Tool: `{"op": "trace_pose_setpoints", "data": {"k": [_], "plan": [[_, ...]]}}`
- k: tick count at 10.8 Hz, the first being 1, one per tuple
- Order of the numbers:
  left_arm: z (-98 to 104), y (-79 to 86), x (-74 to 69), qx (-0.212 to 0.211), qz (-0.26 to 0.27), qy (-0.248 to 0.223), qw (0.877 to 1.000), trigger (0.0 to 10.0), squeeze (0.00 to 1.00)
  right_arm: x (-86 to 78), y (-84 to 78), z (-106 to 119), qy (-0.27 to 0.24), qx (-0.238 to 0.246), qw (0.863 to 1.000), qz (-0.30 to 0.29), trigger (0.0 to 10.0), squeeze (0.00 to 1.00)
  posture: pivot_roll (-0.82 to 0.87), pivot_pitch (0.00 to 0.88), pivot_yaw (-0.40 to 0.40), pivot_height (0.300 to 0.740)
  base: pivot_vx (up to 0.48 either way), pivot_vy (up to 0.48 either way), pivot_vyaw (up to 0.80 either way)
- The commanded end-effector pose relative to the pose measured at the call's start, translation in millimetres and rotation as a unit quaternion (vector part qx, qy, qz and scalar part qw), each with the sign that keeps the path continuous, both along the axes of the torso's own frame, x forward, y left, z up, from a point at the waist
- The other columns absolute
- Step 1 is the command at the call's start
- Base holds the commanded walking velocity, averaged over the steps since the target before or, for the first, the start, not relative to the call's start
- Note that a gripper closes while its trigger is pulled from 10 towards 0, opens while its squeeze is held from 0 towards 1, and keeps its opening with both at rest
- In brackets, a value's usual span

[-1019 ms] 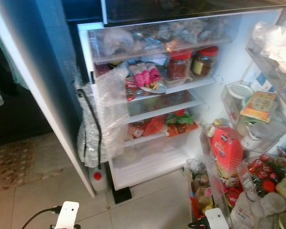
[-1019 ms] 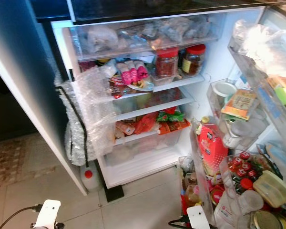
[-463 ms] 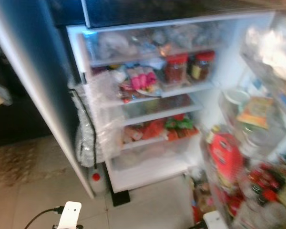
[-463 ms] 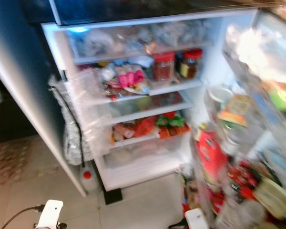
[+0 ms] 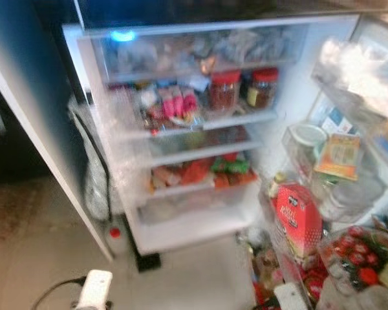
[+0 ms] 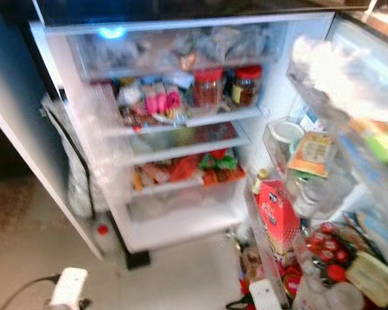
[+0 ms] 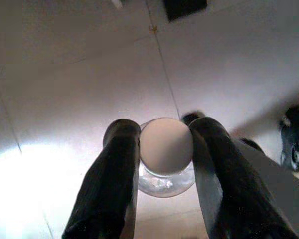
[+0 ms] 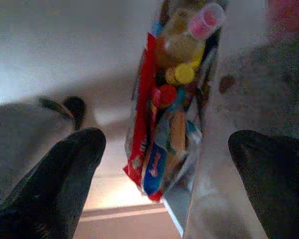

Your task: Restocking fridge

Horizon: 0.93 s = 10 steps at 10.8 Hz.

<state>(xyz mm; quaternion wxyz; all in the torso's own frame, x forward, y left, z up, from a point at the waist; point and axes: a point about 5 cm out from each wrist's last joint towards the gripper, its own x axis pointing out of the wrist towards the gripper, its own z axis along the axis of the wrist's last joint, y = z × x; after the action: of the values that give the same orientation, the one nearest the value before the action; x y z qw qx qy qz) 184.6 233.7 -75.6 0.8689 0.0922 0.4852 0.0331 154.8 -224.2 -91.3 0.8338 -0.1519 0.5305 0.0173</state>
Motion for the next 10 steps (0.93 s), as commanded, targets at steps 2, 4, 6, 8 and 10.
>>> {"op": "trace_pose_setpoints", "data": {"k": [2,4,6,8,10], "plan": [[-1.5,1.2,-3.2,0.001,0.008,0.007,1.0,10.0,0.0,0.1,-4.1,0.9,0.0,-0.004,1.0,-0.006,10.0,0.0,-0.14,0.035,-0.052,0.74,0.0,0.0,0.0],[-1.2,0.1,-2.6,-0.01,0.012,-0.001,1.0,10.0,0.0,0.2,-3.9,0.9,0.001,-0.002,1.0,-0.005,10.0,0.0,-0.14,0.037,-0.05,0.74,0.0,0.0,0.0],[-1.0,0.6,-2.5,-0.009,0.008,-0.002,1.0,10.0,0.0,-0.1,-3.3,0.7,0.001,0.001,1.0,-0.005,10.0,0.0,-0.14,0.037,-0.047,0.74,0.0,0.0,0.0],[-0.9,0.7,-2.3,-0.006,0.0,0.0,1.0,10.0,0.0,-0.4,-3.2,0.6,0.001,0.003,1.0,-0.006,10.0,0.0,-0.14,0.038,-0.047,0.74,0.0,0.0,0.0],[-0.9,1.1,-2.5,-0.004,-0.001,0.002,1.0,10.0,0.0,-0.4,-2.9,0.5,0.002,0.005,1.0,-0.005,10.0,0.0,-0.14,0.04,-0.048,0.74,0.0,-0.289,0.0]]}}
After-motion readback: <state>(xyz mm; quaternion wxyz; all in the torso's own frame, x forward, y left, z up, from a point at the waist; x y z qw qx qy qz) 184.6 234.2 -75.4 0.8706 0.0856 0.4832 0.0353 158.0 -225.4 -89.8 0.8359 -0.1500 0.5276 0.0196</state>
